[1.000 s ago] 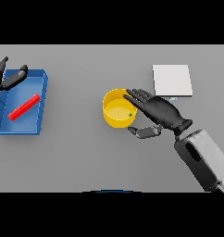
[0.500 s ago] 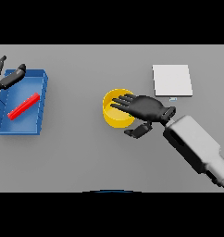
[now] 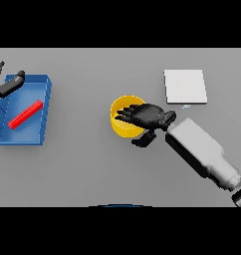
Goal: Pick up the red beaker and tilt it to pour out 1 green nut into yellow bowl. Pick up the yellow bowl and place it on the metallic measuring scale.
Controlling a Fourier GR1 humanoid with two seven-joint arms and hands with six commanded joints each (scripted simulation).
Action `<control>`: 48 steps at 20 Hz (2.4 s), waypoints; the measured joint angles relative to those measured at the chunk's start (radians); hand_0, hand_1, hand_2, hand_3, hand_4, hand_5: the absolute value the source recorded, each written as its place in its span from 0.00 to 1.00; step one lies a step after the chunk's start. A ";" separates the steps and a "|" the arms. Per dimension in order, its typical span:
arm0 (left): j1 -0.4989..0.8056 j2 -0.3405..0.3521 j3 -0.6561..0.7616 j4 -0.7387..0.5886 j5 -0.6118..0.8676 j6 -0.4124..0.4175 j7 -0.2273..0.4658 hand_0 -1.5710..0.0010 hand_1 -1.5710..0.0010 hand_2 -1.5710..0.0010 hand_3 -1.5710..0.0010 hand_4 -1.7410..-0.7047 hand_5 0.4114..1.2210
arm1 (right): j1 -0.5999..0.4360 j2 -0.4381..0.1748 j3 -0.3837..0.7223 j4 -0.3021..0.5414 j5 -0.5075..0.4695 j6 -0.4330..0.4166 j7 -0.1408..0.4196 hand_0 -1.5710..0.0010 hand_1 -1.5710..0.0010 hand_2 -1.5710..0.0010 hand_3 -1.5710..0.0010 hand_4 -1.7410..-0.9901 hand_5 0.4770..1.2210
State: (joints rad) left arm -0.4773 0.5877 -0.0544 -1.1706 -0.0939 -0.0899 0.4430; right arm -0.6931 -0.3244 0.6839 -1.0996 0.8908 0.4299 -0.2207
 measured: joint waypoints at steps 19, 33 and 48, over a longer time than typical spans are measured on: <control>-0.017 -0.003 0.000 0.022 -0.005 0.001 -0.017 1.00 1.00 1.00 1.00 0.93 0.36 | -0.027 -0.007 0.002 -0.016 -0.042 0.056 0.010 0.04 0.04 0.12 0.24 0.03 0.98; -0.014 0.000 0.006 0.001 0.012 -0.008 -0.018 1.00 1.00 1.00 1.00 0.90 0.36 | -0.025 -0.165 -0.104 -0.210 -0.109 0.153 0.100 0.03 0.00 0.03 0.25 0.00 1.00; 0.029 0.006 0.021 -0.095 0.048 0.003 0.087 1.00 1.00 1.00 1.00 0.85 0.44 | -0.154 -0.231 -0.229 0.198 -0.078 -0.095 0.050 0.00 0.00 0.02 0.26 0.00 1.00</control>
State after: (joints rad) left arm -0.4481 0.5940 -0.0338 -1.2654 -0.0464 -0.0873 0.5296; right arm -0.8471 -0.5554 0.4550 -0.9017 0.8131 0.3345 -0.1710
